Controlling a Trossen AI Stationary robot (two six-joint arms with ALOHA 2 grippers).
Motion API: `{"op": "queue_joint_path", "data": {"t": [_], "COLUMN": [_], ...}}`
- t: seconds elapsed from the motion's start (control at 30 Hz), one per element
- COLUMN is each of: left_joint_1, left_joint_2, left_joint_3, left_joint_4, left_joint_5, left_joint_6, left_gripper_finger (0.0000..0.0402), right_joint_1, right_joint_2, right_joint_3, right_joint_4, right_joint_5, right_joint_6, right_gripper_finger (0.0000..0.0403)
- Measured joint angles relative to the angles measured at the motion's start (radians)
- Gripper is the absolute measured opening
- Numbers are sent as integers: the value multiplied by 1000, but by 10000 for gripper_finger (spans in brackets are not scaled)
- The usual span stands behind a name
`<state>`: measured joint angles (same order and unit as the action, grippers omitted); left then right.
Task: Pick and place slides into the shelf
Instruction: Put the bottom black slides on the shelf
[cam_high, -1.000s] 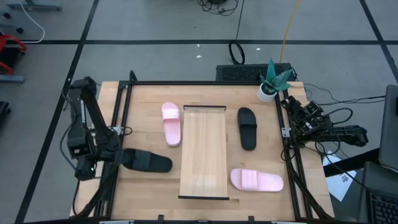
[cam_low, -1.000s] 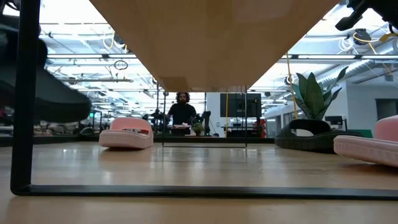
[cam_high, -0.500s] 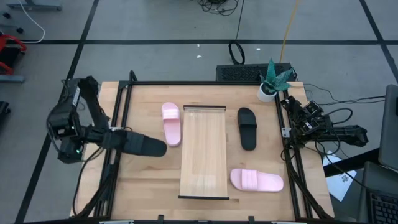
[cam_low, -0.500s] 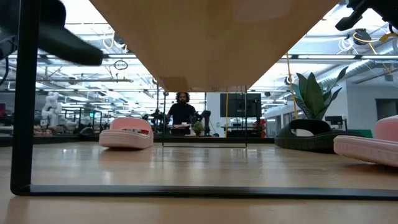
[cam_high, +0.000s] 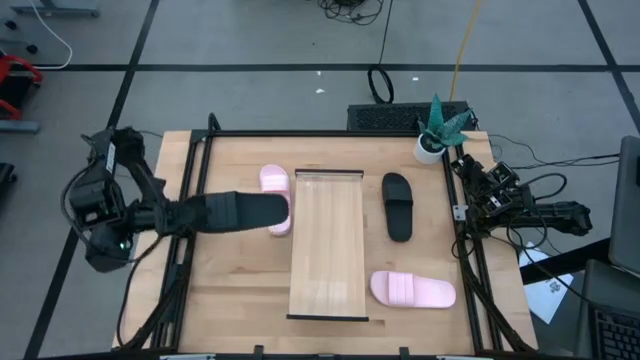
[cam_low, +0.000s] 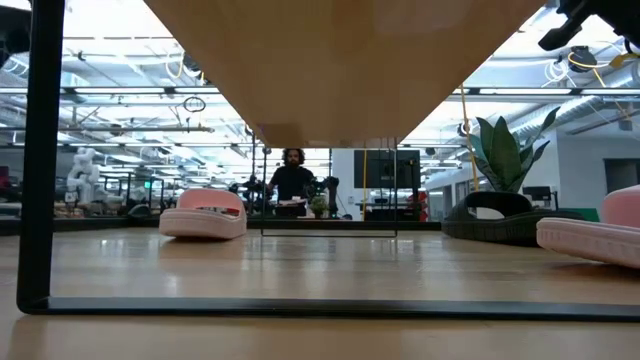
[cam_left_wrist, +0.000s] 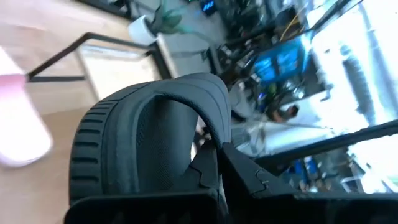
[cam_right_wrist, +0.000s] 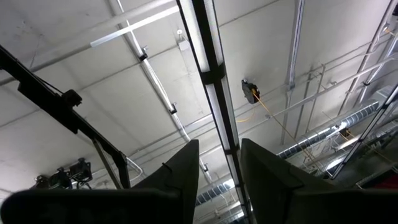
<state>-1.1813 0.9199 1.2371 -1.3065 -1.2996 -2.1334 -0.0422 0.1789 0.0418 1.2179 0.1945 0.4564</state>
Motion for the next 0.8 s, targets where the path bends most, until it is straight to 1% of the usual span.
{"op": "queue_joint_path", "data": {"t": [0.1, 0.2, 0.3, 0.4, 0.57, 0.63, 0.8], "left_joint_1": [41, 83, 123, 160, 216, 239, 294], "left_joint_2": [47, 92, 139, 184, 263, 293, 369], "left_joint_3": [0, 0, 0, 0, 0, 0, 0], "left_joint_4": [188, 387, 572, 726, 895, 947, 1058], "left_joint_5": [-39, -47, -44, -21, 37, 58, 146], "left_joint_6": [130, 278, 426, 531, 611, 621, 628], "left_gripper_finger": [0, 0, 0, 0, 0, 0, 0], "right_joint_1": [0, 0, 0, 0, 0, 0, 0], "right_joint_2": [0, 0, 0, 0, 0, 0, 0], "right_joint_3": [0, 0, 0, 0, 0, 0, 0], "right_joint_4": [0, -4, -6, -6, -6, -6, -6], "right_joint_5": [40, 72, 74, 71, 71, 71, 70], "right_joint_6": [0, 0, 0, 3, 3, 9, 42], "right_gripper_finger": [109, 109, 109, 109, 109, 109, 109]}}
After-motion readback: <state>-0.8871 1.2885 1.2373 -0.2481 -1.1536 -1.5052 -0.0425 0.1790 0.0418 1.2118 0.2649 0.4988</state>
